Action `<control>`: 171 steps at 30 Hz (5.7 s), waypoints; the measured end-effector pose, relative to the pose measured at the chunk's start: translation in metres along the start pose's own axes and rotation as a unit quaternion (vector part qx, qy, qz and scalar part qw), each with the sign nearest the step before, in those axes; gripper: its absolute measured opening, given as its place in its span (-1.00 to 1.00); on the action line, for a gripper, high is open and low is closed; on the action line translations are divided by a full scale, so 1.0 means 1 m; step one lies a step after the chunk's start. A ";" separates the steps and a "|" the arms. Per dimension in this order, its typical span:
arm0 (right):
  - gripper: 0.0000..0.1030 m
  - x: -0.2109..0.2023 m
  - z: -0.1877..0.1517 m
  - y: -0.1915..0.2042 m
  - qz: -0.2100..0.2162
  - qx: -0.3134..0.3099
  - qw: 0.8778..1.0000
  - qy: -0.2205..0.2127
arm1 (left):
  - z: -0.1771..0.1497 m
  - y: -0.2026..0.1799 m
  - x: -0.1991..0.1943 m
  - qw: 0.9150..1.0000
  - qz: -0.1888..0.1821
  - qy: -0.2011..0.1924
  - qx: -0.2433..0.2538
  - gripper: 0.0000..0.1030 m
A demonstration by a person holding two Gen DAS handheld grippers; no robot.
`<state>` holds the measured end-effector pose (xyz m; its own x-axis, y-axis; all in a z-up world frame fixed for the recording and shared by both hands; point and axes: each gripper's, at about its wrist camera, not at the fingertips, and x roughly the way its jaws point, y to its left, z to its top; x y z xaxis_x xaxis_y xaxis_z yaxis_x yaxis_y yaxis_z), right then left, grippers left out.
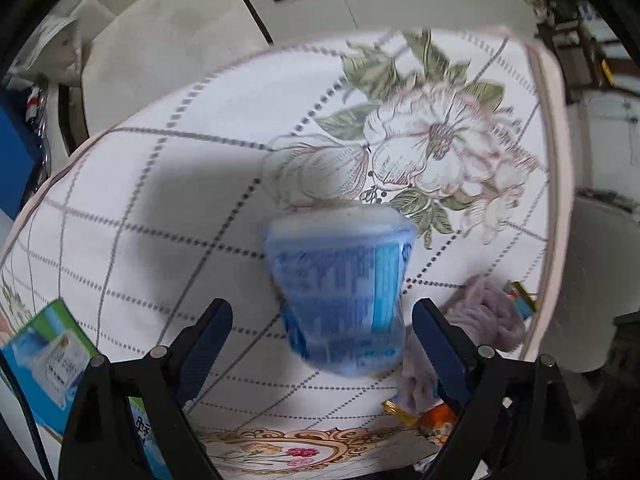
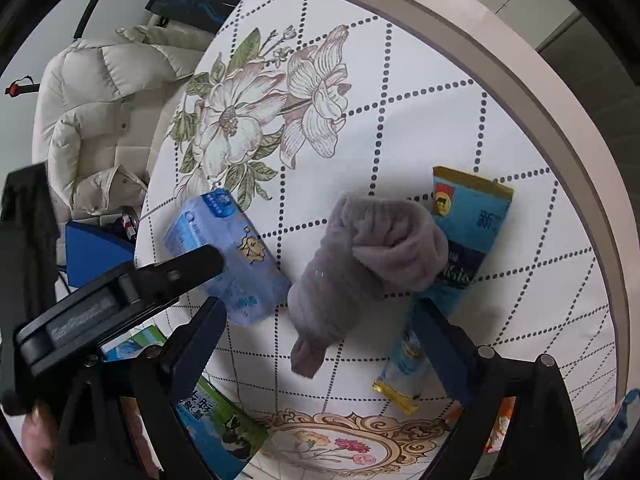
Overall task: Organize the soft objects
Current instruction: 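Grasp the blue tissue pack with left tool while right tool grasps the grey sock, then lower the tissue pack and sock into the box and open both tools, then grasp the blue Nestle tube with left tool while right tool grasps the orange snack bag, then drop the tube and orange bag into the box and open both tools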
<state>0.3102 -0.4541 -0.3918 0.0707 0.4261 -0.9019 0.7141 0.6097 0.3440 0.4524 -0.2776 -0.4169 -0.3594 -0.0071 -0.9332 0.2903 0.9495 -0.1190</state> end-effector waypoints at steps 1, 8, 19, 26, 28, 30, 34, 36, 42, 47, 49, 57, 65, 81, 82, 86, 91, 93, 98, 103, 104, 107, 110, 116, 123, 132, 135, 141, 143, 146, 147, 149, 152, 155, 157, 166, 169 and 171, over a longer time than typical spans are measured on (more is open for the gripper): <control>0.85 0.001 0.001 -0.001 -0.001 0.001 1.000 0.001 | 0.003 -0.003 0.006 1.000 0.006 0.009 0.005 0.77; 0.50 0.024 0.007 -0.001 -0.029 0.002 0.999 0.023 | 0.005 -0.012 0.020 0.999 0.048 0.002 0.016 0.44; -0.08 0.019 -0.036 0.047 -0.114 -0.129 0.985 -0.021 | -0.063 -0.003 -0.016 0.995 0.056 -0.077 0.016 -0.28; -0.09 -0.017 -0.124 0.104 -0.118 -0.268 0.955 -0.056 | -0.162 0.067 -0.088 0.986 -0.010 -0.162 -0.041 -0.28; -0.09 -0.025 -0.152 0.120 -0.103 -0.296 0.948 -0.054 | -0.188 0.097 -0.107 0.981 -0.024 -0.182 -0.060 -0.28; -0.09 -0.031 -0.181 0.137 -0.081 -0.325 0.941 -0.050 | -0.223 0.138 -0.122 0.977 -0.037 -0.196 -0.081 -0.28; -0.09 -0.020 -0.259 0.192 -0.030 -0.387 0.921 -0.020 | -0.286 0.212 -0.134 0.970 -0.027 -0.206 -0.125 -0.28; -0.09 -0.011 -0.292 0.211 -0.011 -0.414 0.910 0.000 | -0.316 0.250 -0.127 0.968 -0.021 -0.196 -0.152 -0.28; -0.09 0.065 -0.389 0.291 -0.009 -0.493 0.868 0.054 | -0.355 0.352 -0.086 0.965 -0.021 -0.138 -0.222 -0.28; -0.08 0.127 -0.429 0.324 -0.044 -0.526 0.846 0.082 | -0.351 0.398 -0.051 0.964 -0.029 -0.096 -0.247 -0.28; -0.08 0.141 -0.436 0.330 -0.053 -0.530 0.842 0.085 | -0.346 0.405 -0.043 0.964 -0.034 -0.090 -0.249 -0.28; 0.34 0.174 -0.440 0.344 -0.082 -0.546 0.828 0.095 | -0.342 0.408 -0.030 0.970 -0.044 -0.068 -0.231 -0.04; 0.69 0.177 -0.426 0.339 -0.111 -0.529 0.836 0.090 | -0.348 0.414 -0.038 0.966 -0.048 -0.081 -0.241 0.03; 1.00 0.085 -0.408 0.285 -0.141 -0.496 0.855 -0.053 | -0.422 0.369 -0.070 0.950 0.002 -0.205 -0.235 0.73; 1.00 0.076 -0.411 0.282 -0.139 -0.495 0.855 -0.063 | -0.428 0.363 -0.077 0.946 0.011 -0.221 -0.237 0.83; 1.00 0.043 -0.423 0.271 -0.130 -0.496 0.852 -0.107 | -0.457 0.346 -0.099 0.927 0.029 -0.279 -0.247 0.90; 1.00 0.004 -0.440 0.256 -0.109 -0.498 0.848 -0.146 | -0.483 0.329 -0.117 0.915 0.039 -0.313 -0.251 0.91; 1.00 -0.005 -0.446 0.253 -0.102 -0.500 0.847 -0.151 | -0.490 0.323 -0.125 0.912 0.044 -0.321 -0.253 0.91; 1.00 -0.026 -0.457 0.242 -0.077 -0.502 0.848 -0.150 | -0.502 0.305 -0.139 0.905 0.054 -0.338 -0.252 0.91; 1.00 -0.050 -0.454 0.230 -0.050 -0.493 0.854 -0.156 | -0.498 0.282 -0.150 0.906 0.053 -0.345 -0.241 0.91; 1.00 -0.055 -0.450 0.226 -0.044 -0.487 0.858 -0.157 | -0.496 0.276 -0.152 0.906 0.054 -0.346 -0.237 0.91; 1.00 -0.071 -0.431 0.207 -0.039 -0.464 0.870 -0.165 | -0.483 0.253 -0.158 0.907 0.066 -0.353 -0.222 0.91; 1.00 -0.088 -0.398 0.173 -0.042 -0.408 0.895 -0.175 | -0.462 0.221 -0.159 0.910 0.094 -0.353 -0.193 0.91; 1.00 -0.105 -0.302 0.058 -0.039 -0.204 0.963 -0.170 | -0.394 0.140 -0.149 0.921 0.133 -0.350 -0.109 0.91; 1.00 -0.088 -0.223 -0.058 -0.063 -0.040 0.985 -0.156 | -0.289 0.019 -0.108 0.924 0.192 -0.327 0.045 0.91; 1.00 -0.044 -0.178 -0.120 -0.070 0.036 0.989 -0.129 | -0.162 -0.098 -0.015 0.932 0.211 -0.188 0.229 0.90; 1.00 -0.036 -0.172 -0.133 -0.064 0.049 0.990 -0.120 | -0.140 -0.119 0.008 0.933 0.197 -0.152 0.260 0.90; 1.00 -0.025 -0.160 -0.147 -0.058 0.059 0.991 -0.102 | -0.120 -0.150 0.036 0.933 0.181 -0.109 0.293 0.78; 0.98 -0.021 -0.156 -0.150 -0.057 0.058 0.992 -0.094 | -0.115 -0.157 0.043 0.936 0.172 -0.098 0.292 0.77; 0.96 -0.016 -0.151 -0.149 -0.057 0.058 0.993 -0.090 | -0.112 -0.165 0.051 0.938 0.162 -0.087 0.293 0.56; 0.94 -0.015 -0.150 -0.149 -0.056 0.058 0.993 -0.089 | -0.112 -0.167 0.053 0.938 0.164 -0.082 0.294 0.49; 0.91 -0.012 -0.147 -0.147 -0.053 0.061 0.993 -0.085 | -0.111 -0.172 0.059 0.939 0.162 -0.074 0.296 0.35; 0.86 -0.006 -0.141 -0.144 -0.046 0.062 0.994 -0.074 | -0.109 -0.178 0.062 0.944 0.147 -0.071 0.286 0.16; 0.73 0.001 -0.138 -0.140 -0.048 0.059 0.995 -0.066 | -0.101 -0.181 0.061 0.950 0.131 -0.067 0.274 -0.09; 0.69 0.008 -0.136 -0.137 -0.049 0.061 0.995 -0.056 | -0.102 -0.184 0.060 0.949 0.130 -0.071 0.277 -0.20; -0.30 0.014 -0.138 -0.114 -0.098 0.026 0.992 -0.068 | -0.122 -0.155 0.049 0.960 0.114 -0.092 0.238 -0.73; -0.32 0.008 -0.146 -0.109 -0.106 0.011 0.991 -0.080 | -0.132 -0.136 0.036 0.969 0.089 -0.106 0.205 -0.75; -0.33 0.001 -0.153 -0.105 -0.101 0.000 0.991 -0.085 | -0.141 -0.117 0.022 0.974 0.060 -0.120 0.184 -0.76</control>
<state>0.1286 -0.4148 -0.3890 0.0420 0.1771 -0.9833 0.7258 0.6709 0.1519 0.2859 -0.3444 -0.3755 -0.0987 -0.0170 -0.9950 0.6313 0.7718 -0.0758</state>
